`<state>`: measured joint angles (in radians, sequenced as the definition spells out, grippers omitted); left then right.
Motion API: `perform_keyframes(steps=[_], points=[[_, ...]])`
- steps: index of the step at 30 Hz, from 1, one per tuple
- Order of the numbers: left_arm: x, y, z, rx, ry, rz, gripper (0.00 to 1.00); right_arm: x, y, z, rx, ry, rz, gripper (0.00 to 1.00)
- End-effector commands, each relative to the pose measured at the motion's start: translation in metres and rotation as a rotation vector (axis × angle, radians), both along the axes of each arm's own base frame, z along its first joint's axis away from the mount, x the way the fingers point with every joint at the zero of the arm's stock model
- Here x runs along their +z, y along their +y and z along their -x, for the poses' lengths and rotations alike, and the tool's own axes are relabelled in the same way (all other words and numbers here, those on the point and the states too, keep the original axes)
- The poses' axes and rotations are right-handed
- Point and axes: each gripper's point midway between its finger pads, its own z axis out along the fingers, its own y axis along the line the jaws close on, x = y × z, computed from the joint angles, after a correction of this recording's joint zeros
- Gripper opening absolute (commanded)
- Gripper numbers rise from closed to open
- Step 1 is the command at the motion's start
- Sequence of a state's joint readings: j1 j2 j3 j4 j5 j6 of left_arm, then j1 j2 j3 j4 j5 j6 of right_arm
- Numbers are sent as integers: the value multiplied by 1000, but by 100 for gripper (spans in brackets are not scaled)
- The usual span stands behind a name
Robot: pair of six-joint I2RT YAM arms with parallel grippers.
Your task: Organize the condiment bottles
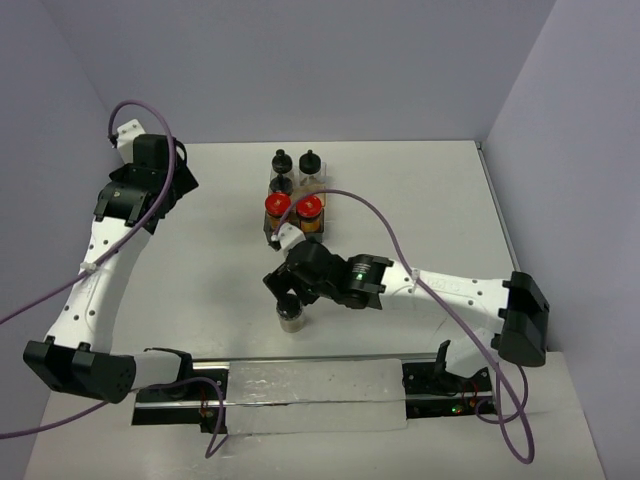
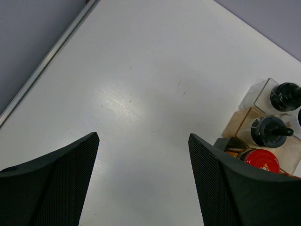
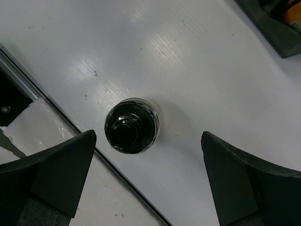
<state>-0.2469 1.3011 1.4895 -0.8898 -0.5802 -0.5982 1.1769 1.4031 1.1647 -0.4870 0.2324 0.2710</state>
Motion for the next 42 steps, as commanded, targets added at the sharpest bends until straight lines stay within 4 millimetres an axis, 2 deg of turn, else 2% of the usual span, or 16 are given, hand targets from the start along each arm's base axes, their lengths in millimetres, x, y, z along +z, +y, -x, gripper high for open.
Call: perform_keyframes(steps=[1,6,17,21,23,25,26,27,28,30,31,32,35,36,42], points=[[15,0,0,-1,-78,55,85,-8,15,-1,4,-7,31,100],[5,1,-2,3,-61,56,85,-31,25,0,22,15,57,100],[-13,0,-4,1,-26,59,84,-60,37,1,42,50,100,99],[-19,2,-4,3,-13,53,85,-66,40,0,42,58,117,91],[-21,2,-3,4,-11,54,85,-67,39,1,41,55,122,81],[-23,3,-3,4,-6,51,85,-66,38,0,35,50,127,66],[-24,4,-4,4,0,48,84,-64,37,-1,28,40,127,60],[-24,5,-3,5,2,45,85,-62,35,-1,24,34,129,47],[-24,5,-3,6,3,41,85,-59,35,-2,21,29,123,46],[-24,8,-3,8,4,36,85,-48,32,-3,12,14,111,31],[-25,10,-2,10,6,36,85,-44,31,-5,5,6,110,28],[-26,11,-2,13,9,36,85,-40,29,-6,-4,-1,113,28],[-36,12,-3,13,31,52,85,-12,26,-15,-41,-43,97,28],[-36,13,-3,17,29,55,85,-12,24,-15,-45,-42,108,28],[-51,18,1,21,53,87,84,50,13,-40,-126,-89,48,27]])
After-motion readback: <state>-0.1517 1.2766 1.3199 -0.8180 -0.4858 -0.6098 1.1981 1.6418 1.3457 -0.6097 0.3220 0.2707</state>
